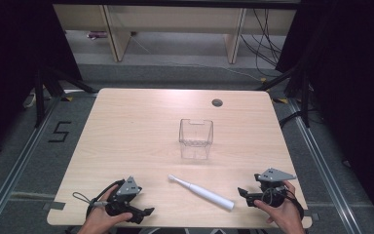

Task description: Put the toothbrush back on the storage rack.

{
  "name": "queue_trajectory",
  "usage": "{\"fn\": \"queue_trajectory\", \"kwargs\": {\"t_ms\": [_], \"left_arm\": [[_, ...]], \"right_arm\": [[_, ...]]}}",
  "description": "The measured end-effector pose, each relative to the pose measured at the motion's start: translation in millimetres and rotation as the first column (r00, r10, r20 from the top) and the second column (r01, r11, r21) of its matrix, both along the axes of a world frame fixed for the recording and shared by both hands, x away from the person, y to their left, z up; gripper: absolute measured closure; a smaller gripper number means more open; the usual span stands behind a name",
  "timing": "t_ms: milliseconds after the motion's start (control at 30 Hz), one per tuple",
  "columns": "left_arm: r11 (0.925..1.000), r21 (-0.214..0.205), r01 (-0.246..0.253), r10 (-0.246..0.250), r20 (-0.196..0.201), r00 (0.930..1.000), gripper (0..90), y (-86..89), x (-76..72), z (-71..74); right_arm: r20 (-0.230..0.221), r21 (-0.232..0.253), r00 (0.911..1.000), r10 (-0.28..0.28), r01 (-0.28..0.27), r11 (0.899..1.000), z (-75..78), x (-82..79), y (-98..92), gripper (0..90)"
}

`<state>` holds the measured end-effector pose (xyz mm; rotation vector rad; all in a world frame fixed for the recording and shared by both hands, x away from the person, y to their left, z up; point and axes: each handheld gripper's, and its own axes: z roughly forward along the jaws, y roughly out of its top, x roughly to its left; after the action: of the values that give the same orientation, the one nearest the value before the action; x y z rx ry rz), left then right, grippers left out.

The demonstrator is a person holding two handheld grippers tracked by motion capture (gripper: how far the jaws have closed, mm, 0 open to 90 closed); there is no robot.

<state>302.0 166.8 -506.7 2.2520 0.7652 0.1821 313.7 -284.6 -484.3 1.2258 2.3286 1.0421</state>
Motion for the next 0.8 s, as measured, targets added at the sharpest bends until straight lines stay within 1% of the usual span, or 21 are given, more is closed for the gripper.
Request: {"fn": "queue_trajectory", "kwargs": {"t_ms": [67, 100, 133, 200, 233, 267, 333, 367, 400, 433, 467, 500, 533, 567, 600, 633, 667, 700, 733, 767, 800], "left_arm": [[1.0000, 0.005, -0.002, 0.002, 0.002, 1.0000, 14.9, 0.2, 0.3, -0.4], [1.0000, 0.005, -0.003, 0.003, 0.001, 1.0000, 14.9, 0.2, 0.4, -0.5], [1.0000, 0.005, -0.007, 0.007, 0.001, 1.0000, 14.9, 0.1, 0.5, -0.6], [1.0000, 0.005, -0.008, 0.008, 0.000, 1.0000, 14.9, 0.1, 0.7, -0.7], [1.0000, 0.006, -0.007, 0.007, 0.000, 1.0000, 14.9, 0.2, 0.8, -0.8], [0.9999, 0.007, -0.008, 0.008, -0.001, 1.0000, 14.9, 0.2, 0.8, -0.9], [0.9999, 0.007, -0.008, 0.008, -0.001, 1.0000, 14.9, 0.2, 0.9, -0.9], [0.9999, 0.006, -0.008, 0.008, -0.002, 1.0000, 14.9, 0.3, 0.9, -0.8], [0.9999, 0.013, -0.009, 0.009, -0.006, 0.9999, 14.9, 0.6, 1.5, -0.7], [0.9999, 0.007, -0.011, 0.011, -0.002, 0.9999, 14.9, 0.4, 1.1, -0.9], [0.9999, 0.007, -0.010, 0.010, -0.002, 0.9999, 14.9, 0.4, 1.0, -1.0], [0.9999, 0.007, -0.009, 0.009, -0.002, 1.0000, 14.9, 0.5, 1.1, -0.9], [0.9999, 0.007, -0.009, 0.009, -0.002, 1.0000, 14.9, 0.4, 1.1, -0.9], [0.9999, 0.008, -0.009, 0.009, -0.002, 1.0000, 14.9, 0.3, 1.2, -0.9], [0.9999, 0.007, -0.009, 0.009, -0.002, 1.0000, 14.9, 0.2, 1.1, -1.0], [0.9999, 0.007, -0.010, 0.010, -0.002, 0.9999, 14.9, 0.3, 0.9, -0.9], [0.9999, 0.006, -0.011, 0.011, -0.001, 0.9999, 14.9, 0.4, 0.8, -0.8], [0.9999, -0.004, -0.011, 0.011, -0.003, 0.9999, 14.9, 0.3, 0.3, -0.5], [1.0000, 0.000, -0.009, 0.009, 0.000, 1.0000, 14.9, 0.9, 0.6, 0.0], [0.9999, -0.001, -0.014, 0.014, -0.001, 0.9999, 14.9, 1.1, 0.5, 0.1], [1.0000, -0.001, -0.004, 0.004, -0.002, 1.0000, 14.9, 1.4, 0.8, 0.2]], "right_arm": [[-0.003, -0.001, 1.0000, 0.007, -0.007, 1.000, -0.5, 0.3, 0.8, 15.8], [-0.001, -0.010, 0.9995, 0.031, -0.031, 0.999, -0.9, 2.3, 0.6, 15.7], [-0.014, -0.006, 0.9999, 0.004, -0.004, 1.000, 0.4, -0.1, 3.4, 15.9], [0.000, -0.012, 0.9994, 0.034, -0.034, 0.999, 2.2, 0.9, 6.3, 16.6], [0.014, -0.024, 0.9982, 0.058, -0.057, 0.998, 2.9, 2.7, 7.0, 16.6], [-0.004, -0.020, 0.9990, 0.044, -0.044, 0.999, 7.0, 1.0, 11.7, 17.0], [-0.013, -0.021, 0.9987, 0.050, -0.050, 0.999, 8.7, 1.3, 13.3, 17.1], [-0.005, -0.026, 0.9983, 0.058, -0.058, 0.998, 9.0, 1.8, 14.6, 17.1], [-0.008, -0.024, 0.9984, 0.057, -0.057, 0.998, 10.3, 1.8, 15.8, 17.0], [-0.014, -0.039, 0.9978, 0.065, -0.065, 0.997, 12.3, 2.2, 16.3, 16.5], [0.024, -0.056, 0.9955, 0.092, -0.091, 0.994, 13.4, 5.0, 15.3, 16.4], [-0.020, -0.036, 0.9978, 0.063, -0.064, 0.997, 16.4, 2.1, 17.9, 16.6], [-0.021, -0.034, 0.9980, 0.059, -0.060, 0.998, 17.2, 1.3, 19.5, 16.6], [0.018, -0.059, 0.9953, 0.095, -0.094, 0.994, 18.7, 4.9, 18.1, 16.6], [-0.009, -0.046, 0.9965, 0.083, -0.083, 0.995, 20.5, 3.1, 20.5, 16.6], [0.025, -0.060, 0.9948, 0.098, -0.097, 0.993, 21.3, 5.2, 20.9, 16.6], [0.020, -0.064, 0.9932, 0.115, -0.113, 0.991, 23.7, 5.9, 24.5, 17.1], [0.020, -0.064, 0.9932, 0.115, -0.113, 0.991, 23.7, 5.9, 24.5, 17.1], [0.005, -0.052, 0.9946, 0.104, -0.103, 0.993, 24.1, 4.7, 28.3, 18.0], [0.020, -0.066, 0.9923, 0.122, -0.120, 0.991, 24.9, 6.4, 29.8, 18.5], [0.007, -0.075, 0.9906, 0.136, -0.135, 0.988, 26.7, 7.2, 31.7, 18.8]]}}
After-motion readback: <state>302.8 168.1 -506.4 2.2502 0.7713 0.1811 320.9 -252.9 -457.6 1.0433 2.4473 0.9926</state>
